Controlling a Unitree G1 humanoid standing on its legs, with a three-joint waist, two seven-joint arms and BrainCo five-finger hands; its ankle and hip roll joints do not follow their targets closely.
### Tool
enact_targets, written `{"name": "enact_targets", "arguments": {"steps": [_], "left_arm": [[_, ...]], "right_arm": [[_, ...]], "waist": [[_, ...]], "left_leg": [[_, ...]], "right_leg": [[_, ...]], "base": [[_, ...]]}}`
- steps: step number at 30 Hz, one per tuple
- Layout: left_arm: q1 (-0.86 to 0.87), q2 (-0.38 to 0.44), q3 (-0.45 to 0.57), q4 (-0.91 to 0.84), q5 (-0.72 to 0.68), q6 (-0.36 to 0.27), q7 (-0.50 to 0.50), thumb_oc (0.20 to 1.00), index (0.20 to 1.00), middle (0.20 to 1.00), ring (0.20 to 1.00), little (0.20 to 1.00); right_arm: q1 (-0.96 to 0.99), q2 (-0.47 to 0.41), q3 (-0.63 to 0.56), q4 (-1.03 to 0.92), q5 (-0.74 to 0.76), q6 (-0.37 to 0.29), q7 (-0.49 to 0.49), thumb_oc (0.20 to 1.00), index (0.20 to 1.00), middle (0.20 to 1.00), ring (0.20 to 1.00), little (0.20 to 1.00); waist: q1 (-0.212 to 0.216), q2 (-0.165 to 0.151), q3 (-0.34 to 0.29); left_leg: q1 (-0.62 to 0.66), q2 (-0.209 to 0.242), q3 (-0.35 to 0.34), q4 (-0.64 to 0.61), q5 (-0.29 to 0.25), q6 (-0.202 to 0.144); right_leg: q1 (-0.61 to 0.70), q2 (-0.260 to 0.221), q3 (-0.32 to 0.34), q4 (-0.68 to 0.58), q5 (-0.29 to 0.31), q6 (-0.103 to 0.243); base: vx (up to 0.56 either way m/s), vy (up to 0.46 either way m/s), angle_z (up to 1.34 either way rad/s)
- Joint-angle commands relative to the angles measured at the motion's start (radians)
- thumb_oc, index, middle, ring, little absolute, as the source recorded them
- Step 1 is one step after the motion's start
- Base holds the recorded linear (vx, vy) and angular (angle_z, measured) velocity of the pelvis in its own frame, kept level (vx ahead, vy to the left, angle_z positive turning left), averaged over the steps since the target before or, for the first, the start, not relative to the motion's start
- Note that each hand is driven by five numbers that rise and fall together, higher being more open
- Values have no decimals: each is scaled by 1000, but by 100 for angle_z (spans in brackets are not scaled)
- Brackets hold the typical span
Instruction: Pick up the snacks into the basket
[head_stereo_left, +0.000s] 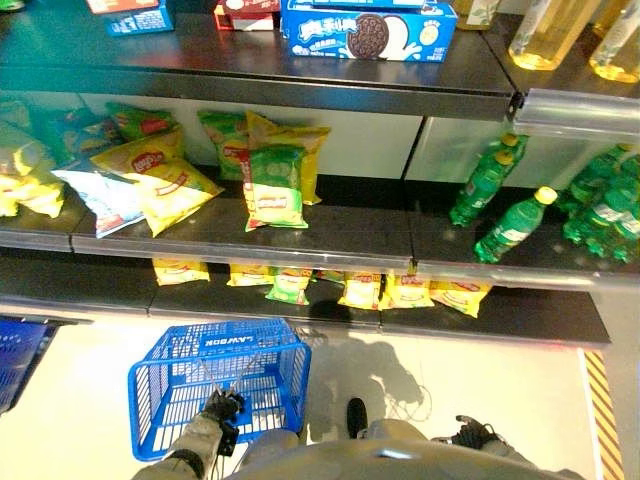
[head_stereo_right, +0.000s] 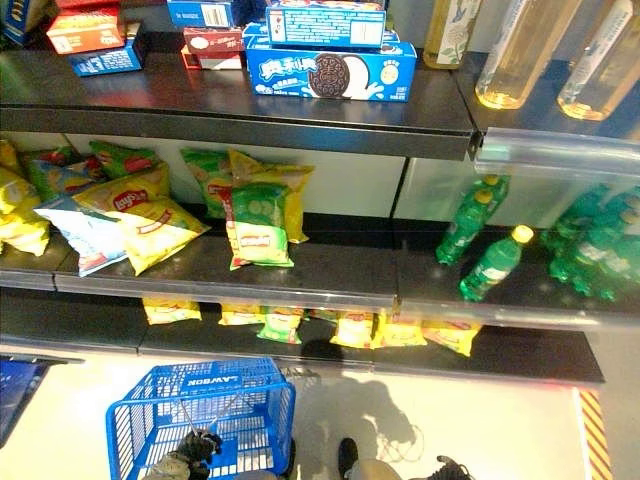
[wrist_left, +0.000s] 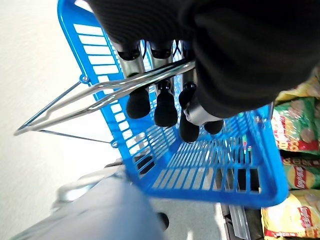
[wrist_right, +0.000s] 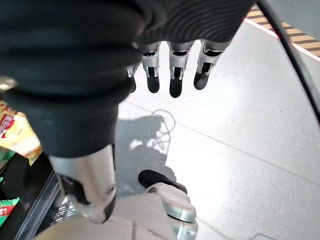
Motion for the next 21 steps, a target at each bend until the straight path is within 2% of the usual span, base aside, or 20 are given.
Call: {"name": "enact_targets", "arguments": {"steps": [1,2,3,4,5,6,9,10,11,14,19,21], "left_arm": [[-42,3,-28,-35,-9,-13,14,200,200,200,200,200],[-49,5,-26,-36,-27,-11,16,200,200,200,200,200],[-51,0,-20,-23,-30,-8,19,200,200,200,200,200],[-48,-3,-14,-13,-32,-7,23,200,200,200,200,200],[-46,-5,-12,-9,-37,-4,28,200,200,200,200,200],[-46,-4,-14,-10,-37,-4,27,200,200,200,200,200],[-43,-13,-20,7,-34,-3,28,200,200,200,200,200],[-32,-18,-22,31,-24,1,24,200,200,200,200,200],[-31,-18,-22,38,-21,2,21,200,200,200,200,200],[-11,-21,-23,49,-6,4,8,200,200,200,200,200],[2,-14,-11,63,-3,2,6,200,200,200,200,200],[10,-2,16,6,-33,-8,16,200,200,200,200,200]], "right_arm": [[-24,-62,-2,-24,33,-13,-20,1000,1000,1000,1000,1000],[-34,-67,5,-37,35,-14,-20,1000,1000,1000,1000,1000],[-38,-68,8,-37,33,-13,-20,1000,1000,1000,1000,1000],[-34,-66,6,-32,31,-10,-17,1000,1000,1000,1000,1000],[-27,-63,1,-28,36,-8,-19,1000,1000,1000,1000,1000],[-23,-63,-2,-29,40,-9,-19,1000,1000,1000,1000,1000],[-16,-66,-13,-12,36,-9,-18,1000,1000,1000,1000,1000],[-6,-59,-20,-7,35,-12,-19,1000,1000,1000,1000,1000],[-3,-54,-21,-7,37,-12,-17,1000,1000,1000,1000,1000],[0,-47,-26,8,32,-6,-11,1000,1000,1000,1000,1000],[-7,-47,-26,-18,32,-13,-14,1000,1000,1000,1000,1000],[-14,-67,-42,-160,56,-39,-32,1000,1000,1000,1000,1000]], "waist": [[-19,-8,35],[-13,-11,44],[-16,-10,31],[-20,-7,12],[-20,1,-5],[-15,4,-6],[-22,16,-25],[-37,23,-53],[-38,22,-69],[-33,17,-81],[-22,7,-82],[-19,3,-81]], "left_leg": [[-24,-95,2,303,-42,-4],[-53,-105,-6,332,-57,3],[-41,-82,2,259,-79,14],[-18,-37,24,146,-92,19],[-13,22,52,27,-55,18],[0,41,60,-44,-26,17],[34,44,54,-100,-23,22],[74,50,83,-186,10,7],[88,50,88,-202,6,6],[118,41,108,-206,-6,15],[139,30,120,-201,-20,28],[142,28,121,-200,-26,32]], "right_leg": [[27,-61,36,-46,13,125],[33,-65,46,-42,10,120],[38,-66,53,-49,6,125],[48,-66,54,-59,-3,133],[55,-64,45,-67,-11,141],[68,-61,41,-77,-18,144],[90,-63,30,-110,-15,151],[87,-58,25,-145,9,159],[81,-59,27,-152,11,166],[87,-78,33,-152,19,183],[103,-95,37,-152,26,190],[103,-100,43,-152,26,194]], "base": [[44,-49,46],[93,-28,33],[188,-6,13],[228,69,-10],[211,76,-21],[118,53,-15],[150,95,-1],[128,119,-12],[167,156,-14],[79,92,-15],[77,80,-4],[33,46,-7]]}}
